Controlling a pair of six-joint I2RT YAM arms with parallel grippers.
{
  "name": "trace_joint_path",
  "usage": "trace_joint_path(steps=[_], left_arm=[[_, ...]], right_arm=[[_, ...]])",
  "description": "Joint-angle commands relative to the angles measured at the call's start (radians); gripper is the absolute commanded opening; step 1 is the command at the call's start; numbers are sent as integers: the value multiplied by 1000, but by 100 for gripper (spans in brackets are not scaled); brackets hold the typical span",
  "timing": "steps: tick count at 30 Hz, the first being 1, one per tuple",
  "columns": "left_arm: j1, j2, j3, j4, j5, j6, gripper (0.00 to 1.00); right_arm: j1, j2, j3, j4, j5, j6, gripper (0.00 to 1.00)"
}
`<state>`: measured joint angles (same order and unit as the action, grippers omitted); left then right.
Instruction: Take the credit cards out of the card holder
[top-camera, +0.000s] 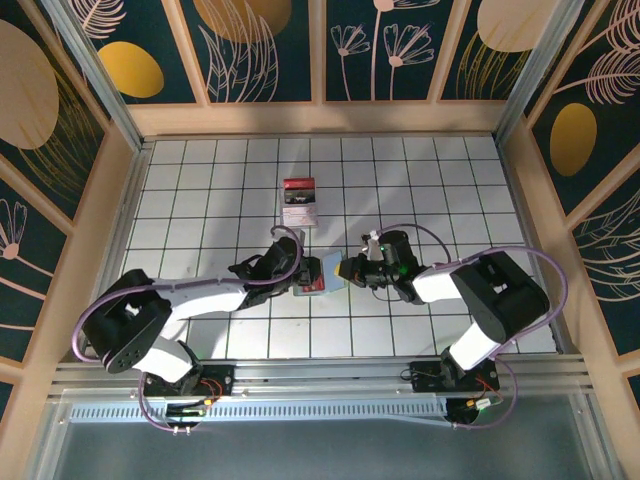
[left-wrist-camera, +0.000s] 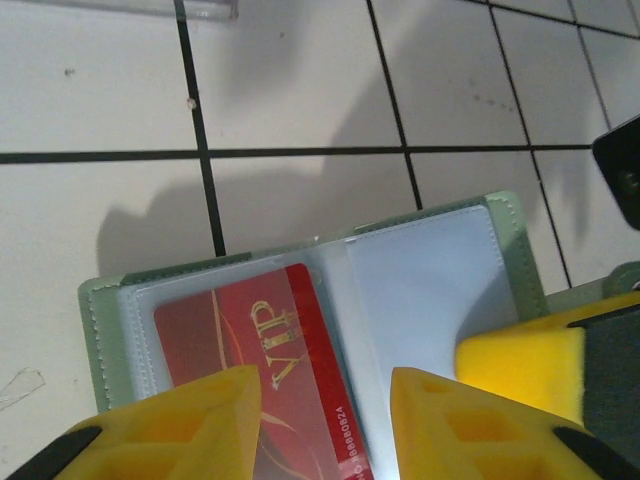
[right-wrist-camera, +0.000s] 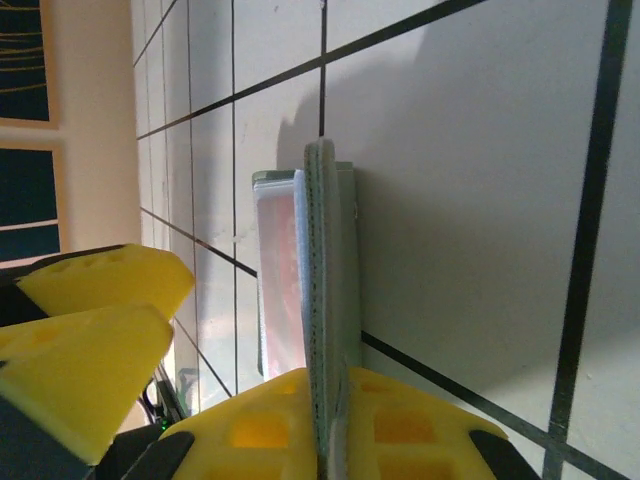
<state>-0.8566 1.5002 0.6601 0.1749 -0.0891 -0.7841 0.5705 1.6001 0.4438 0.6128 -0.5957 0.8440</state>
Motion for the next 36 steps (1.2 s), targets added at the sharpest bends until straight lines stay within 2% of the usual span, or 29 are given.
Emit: trace_joint_path(steps=[1,7,12,15,25,32,36], left_arm=[[-2,27,4,37,-3,-12,37],[-2,84,10,23,-13,-20,30],[-2,107,13,-2,-31,-29,25],[-2,111,15,-8,-32,-29,24],[-2,98,17,-14,-41,-33,24],[-2,69,19,-17,-40,-35,25],[-2,36,18,-33,-58,-38,26]], right_arm=[[9,7,31,-58,28,-25,3],[8,-22,61,-213,108,-85,27],[6,-76,89,-357,203,-141,41],[-6,-115,103,-440,267,-161,46],[-18,-268,148,-686,498,-191,44],[-16,-339,196,-745,521,-189,39],[34,-329,224,-719,491,-189,36]])
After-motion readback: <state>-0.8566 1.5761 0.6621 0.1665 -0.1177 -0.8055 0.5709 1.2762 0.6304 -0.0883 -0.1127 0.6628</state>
